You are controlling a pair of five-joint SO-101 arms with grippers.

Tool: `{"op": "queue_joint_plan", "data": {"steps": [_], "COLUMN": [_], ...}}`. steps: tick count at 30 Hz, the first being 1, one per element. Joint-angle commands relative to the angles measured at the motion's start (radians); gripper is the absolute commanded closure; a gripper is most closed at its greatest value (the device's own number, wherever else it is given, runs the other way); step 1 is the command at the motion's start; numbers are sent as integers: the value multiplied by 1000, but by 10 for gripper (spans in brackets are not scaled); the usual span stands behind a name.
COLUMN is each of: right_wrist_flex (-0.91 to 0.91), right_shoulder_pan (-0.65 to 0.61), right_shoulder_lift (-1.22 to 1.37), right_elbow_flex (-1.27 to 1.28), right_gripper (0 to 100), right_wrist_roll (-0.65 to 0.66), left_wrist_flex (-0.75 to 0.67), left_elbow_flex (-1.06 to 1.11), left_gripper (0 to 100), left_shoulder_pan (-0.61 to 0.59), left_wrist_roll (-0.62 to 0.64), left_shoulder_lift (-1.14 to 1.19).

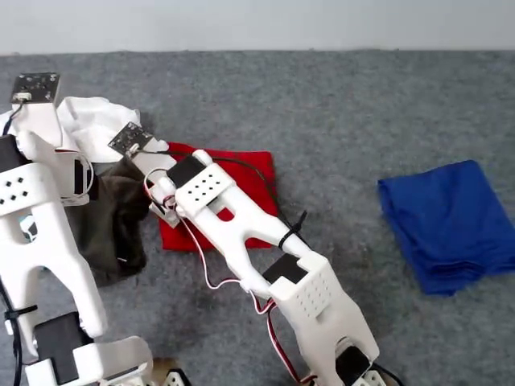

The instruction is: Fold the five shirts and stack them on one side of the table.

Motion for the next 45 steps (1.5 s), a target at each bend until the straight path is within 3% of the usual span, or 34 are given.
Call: {"op": "queue_joint_plan", "data": {"steps": [1, 5, 8, 13, 21, 37, 45], "right_wrist_flex": [-8, 38, 120, 249, 260, 311, 398], "right_shoulder_pan": [-13, -16, -7, 74, 191, 8, 199], "right_shoulder_lift": [-12, -25, -30, -25, 82, 180, 180], "right_elbow_flex": [-38, -48, -124, -281, -282, -394, -509], "right_gripper": [924, 712, 641, 657, 659, 659, 659], "right_wrist_roll": [-2, 26, 72, 104, 104, 109, 109], "left_wrist_flex": [18, 18, 18, 18, 18, 20, 20], "left_elbow_flex": [-5, -5, -5, -5, -5, -2, -2], "left_gripper": [845, 845, 845, 845, 845, 845, 845], "left_shoulder_pan": [-5, -6, -6, -6, -8, -8, -6], "left_wrist_roll": [-5, -5, -5, -5, -5, -5, -5], "left_shoulder_lift": [-38, -37, -40, -40, -40, -40, -40]}}
